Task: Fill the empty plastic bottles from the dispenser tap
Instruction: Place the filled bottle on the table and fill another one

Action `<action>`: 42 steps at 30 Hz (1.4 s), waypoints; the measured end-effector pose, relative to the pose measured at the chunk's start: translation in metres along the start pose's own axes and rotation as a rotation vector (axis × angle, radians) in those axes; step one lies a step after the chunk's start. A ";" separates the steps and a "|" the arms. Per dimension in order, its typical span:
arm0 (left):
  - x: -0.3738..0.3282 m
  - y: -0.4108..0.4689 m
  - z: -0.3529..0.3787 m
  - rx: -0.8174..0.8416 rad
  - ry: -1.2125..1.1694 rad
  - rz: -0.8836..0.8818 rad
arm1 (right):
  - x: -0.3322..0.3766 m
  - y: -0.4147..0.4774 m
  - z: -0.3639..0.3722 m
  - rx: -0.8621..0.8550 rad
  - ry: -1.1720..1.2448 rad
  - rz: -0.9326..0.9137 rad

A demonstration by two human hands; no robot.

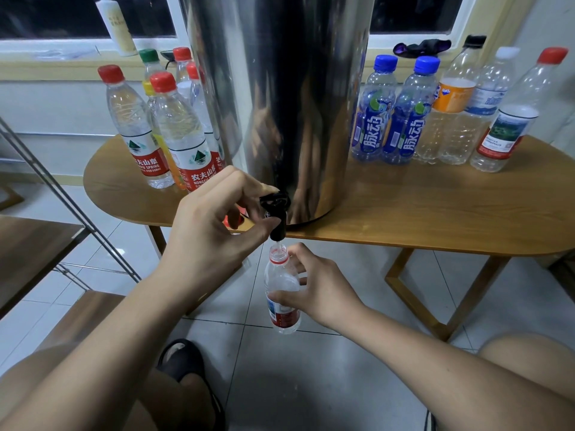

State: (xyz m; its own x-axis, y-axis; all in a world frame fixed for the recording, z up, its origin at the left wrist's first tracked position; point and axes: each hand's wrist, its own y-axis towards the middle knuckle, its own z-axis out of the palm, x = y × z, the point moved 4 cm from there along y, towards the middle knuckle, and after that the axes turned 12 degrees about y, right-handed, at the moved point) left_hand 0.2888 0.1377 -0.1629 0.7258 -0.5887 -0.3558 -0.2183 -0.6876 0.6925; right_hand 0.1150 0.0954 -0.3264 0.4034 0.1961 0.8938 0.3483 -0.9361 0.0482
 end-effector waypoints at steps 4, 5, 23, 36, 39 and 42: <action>0.001 -0.001 0.000 0.008 0.008 -0.007 | 0.000 0.000 0.000 -0.004 0.002 0.003; 0.001 -0.001 0.000 0.007 0.011 -0.007 | 0.000 0.000 0.000 -0.006 0.000 0.004; 0.005 -0.002 0.002 0.027 0.010 -0.036 | 0.001 0.000 0.000 -0.007 -0.015 0.008; 0.001 -0.002 0.000 0.020 0.031 -0.022 | 0.004 -0.002 -0.002 -0.005 -0.024 -0.006; 0.001 -0.002 0.000 0.019 0.024 -0.021 | 0.005 -0.003 -0.001 -0.002 -0.026 -0.006; 0.002 -0.002 0.000 0.020 0.021 -0.023 | 0.005 -0.003 -0.002 -0.001 -0.036 -0.005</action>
State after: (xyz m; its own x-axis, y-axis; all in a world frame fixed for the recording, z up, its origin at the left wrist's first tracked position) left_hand 0.2910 0.1378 -0.1650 0.7443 -0.5640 -0.3576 -0.2148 -0.7092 0.6714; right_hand 0.1148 0.0986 -0.3212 0.4317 0.2109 0.8770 0.3494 -0.9355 0.0530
